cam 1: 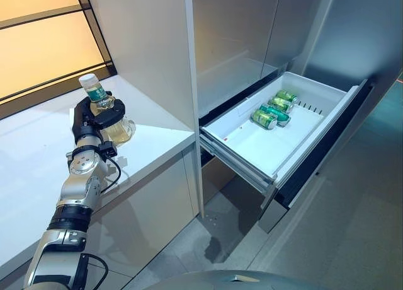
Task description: Put drinks into fridge and close the fridge
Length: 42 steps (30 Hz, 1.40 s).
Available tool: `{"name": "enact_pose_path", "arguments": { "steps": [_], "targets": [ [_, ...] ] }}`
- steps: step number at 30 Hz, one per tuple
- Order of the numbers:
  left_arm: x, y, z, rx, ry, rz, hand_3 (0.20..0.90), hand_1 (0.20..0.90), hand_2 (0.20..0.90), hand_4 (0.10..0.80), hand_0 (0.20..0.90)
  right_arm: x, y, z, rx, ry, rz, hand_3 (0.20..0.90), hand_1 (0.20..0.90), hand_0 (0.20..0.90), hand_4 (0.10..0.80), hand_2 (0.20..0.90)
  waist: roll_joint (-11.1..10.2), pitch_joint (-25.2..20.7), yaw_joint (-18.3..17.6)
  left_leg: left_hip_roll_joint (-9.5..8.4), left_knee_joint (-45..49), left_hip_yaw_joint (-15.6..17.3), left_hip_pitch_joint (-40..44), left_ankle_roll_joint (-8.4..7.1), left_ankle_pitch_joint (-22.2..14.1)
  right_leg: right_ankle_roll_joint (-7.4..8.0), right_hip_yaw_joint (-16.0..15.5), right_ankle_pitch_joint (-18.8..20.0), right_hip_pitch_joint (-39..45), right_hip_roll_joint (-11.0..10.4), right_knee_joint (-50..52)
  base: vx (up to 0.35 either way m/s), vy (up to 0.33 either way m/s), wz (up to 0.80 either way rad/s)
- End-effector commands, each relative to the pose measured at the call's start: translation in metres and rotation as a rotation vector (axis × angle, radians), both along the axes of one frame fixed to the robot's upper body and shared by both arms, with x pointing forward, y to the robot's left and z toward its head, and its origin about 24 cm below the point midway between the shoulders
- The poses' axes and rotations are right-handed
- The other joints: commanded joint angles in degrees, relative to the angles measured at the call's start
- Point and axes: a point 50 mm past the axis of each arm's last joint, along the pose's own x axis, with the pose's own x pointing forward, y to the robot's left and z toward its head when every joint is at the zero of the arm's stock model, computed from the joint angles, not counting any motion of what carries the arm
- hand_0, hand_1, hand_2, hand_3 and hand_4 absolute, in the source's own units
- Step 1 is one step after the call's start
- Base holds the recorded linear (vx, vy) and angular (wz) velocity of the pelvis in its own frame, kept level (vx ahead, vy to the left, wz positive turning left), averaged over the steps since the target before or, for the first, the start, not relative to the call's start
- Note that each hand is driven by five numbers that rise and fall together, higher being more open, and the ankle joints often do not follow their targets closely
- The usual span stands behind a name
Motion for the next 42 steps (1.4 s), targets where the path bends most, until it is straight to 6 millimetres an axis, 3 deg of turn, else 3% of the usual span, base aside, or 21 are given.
{"name": "enact_pose_path", "arguments": {
  "steps": [1, 6, 11, 19, 20, 31, 34, 37, 42],
  "targets": [
    [0.025, -0.002, 0.091, 0.072, -0.366, -0.019, 0.2, 0.3, 0.3, 0.1, 0.3, 0.011, 0.005, 0.0, 0.021, -0.016, 0.053, 0.9, 0.9, 0.9, 0.8, 0.9, 0.45, -1.39, 0.7, -3.27, 0.35, -1.05, 1.75, 2.5, -7.31, 2.66, 1.65, 2.06, -4.1, 0.88, 1.22, 0.0, 0.0, 0.0],
    [0.024, -0.005, 0.097, 0.086, -0.397, -0.033, 0.2, 0.3, 0.3, 0.1, 0.3, 0.017, 0.004, 0.001, 0.017, -0.034, 0.149, 0.9, 0.9, 0.9, 0.8, 0.9, 0.37, -1.3, 0.84, -3.36, 0.37, -1.28, 1.65, 2.49, -7.28, 2.7, 1.57, 2.11, -4.13, 0.84, 1.18, 0.0, 0.0, 0.0],
    [0.021, -0.011, 0.107, 0.102, -0.437, -0.073, 0.2, 0.3, 0.3, 0.1, 0.3, 0.035, 0.01, 0.005, 0.036, -0.097, 0.281, 0.9, 0.9, 0.9, 0.8, 0.9, 0.23, -1.13, 1.33, -3.32, 0.37, -1.61, 1.49, 2.35, -7.17, 2.68, 1.07, 2.11, -4.11, 0.62, 1.16, 0.0, 0.0, 0.0],
    [0.015, -0.031, 0.125, 0.115, -0.528, -0.183, 0.2, 0.3, 0.3, 0.1, 0.3, 0.078, 0.034, 0.017, 0.075, -0.221, 0.624, 0.9, 0.9, 0.9, 0.8, 0.9, 0.01, -1.23, 2.84, -3.43, 0.32, -2.6, 1.09, 2.08, -6.92, 2.68, -0.18, 2.13, -3.87, 0.26, 0.83, -0.01, 0.0, 0.01],
    [0.013, -0.036, 0.128, 0.121, -0.548, -0.209, 0.2, 0.3, 0.3, 0.1, 0.3, 0.088, 0.041, 0.022, 0.073, -0.256, 0.717, 0.9, 0.9, 0.9, 0.8, 0.9, -0.04, -1.26, 3.2, -3.47, 0.31, -2.84, 1.02, 2.05, -6.87, 2.69, -0.47, 2.1, -3.76, 0.18, 0.74, -0.024, -0.004, 0.05],
    [0.003, -0.064, 0.142, 0.159, -0.619, -0.359, 0.2, 0.3, 0.3, 0.1, 0.3, 0.153, 0.093, 0.071, 0.103, -0.542, 1.023, 0.9, 0.9, 0.9, 0.8, 0.9, -0.34, -1.11, 5.17, -4.03, 0.3, -4.51, 0.24, 1.95, -6.39, 2.76, -1.74, 2.28, -3.86, -0.3, 0.63, -0.03, 0.008, 0.06],
    [0.003, -0.068, 0.143, 0.168, -0.624, -0.378, 0.2, 0.3, 0.3, 0.1, 0.3, 0.162, 0.101, 0.08, 0.112, -0.603, 1.057, 0.9, 0.9, 0.9, 0.8, 0.9, -0.37, -1.11, 5.33, -4.11, 0.3, -4.65, 0.01, 1.91, -6.24, 2.77, -1.82, 2.38, -4.01, -0.35, 0.61, -0.025, 0.013, 0.05],
    [0.0, -0.063, 0.142, 0.172, -0.643, -0.387, 0.2, 0.3, 0.3, 0.1, 0.3, 0.15, 0.098, 0.072, 0.11, -0.66, 1.111, 0.9, 0.9, 0.9, 0.8, 0.9, 0.18, -1.04, 5.28, -4.16, 0.3, -4.51, -0.37, 2.27, -6.2, 2.97, -1.56, 2.48, -4.35, -0.23, 0.66, -0.045, 0.037, 0.04],
    [-0.004, -0.069, 0.159, 0.167, -0.687, -0.41, 0.2, 0.3, 0.3, 0.1, 0.3, 0.155, 0.125, 0.093, 0.142, -0.777, 1.179, 0.9, 0.9, 0.9, 0.8, 0.9, 0.39, -0.77, 5.1, -4.28, 0.3, -4.06, -0.52, 2.46, -6.28, 3.23, -1.93, 2.4, -4.34, -0.6, 0.57, -0.039, 0.03, 0.02]
  ]
}}
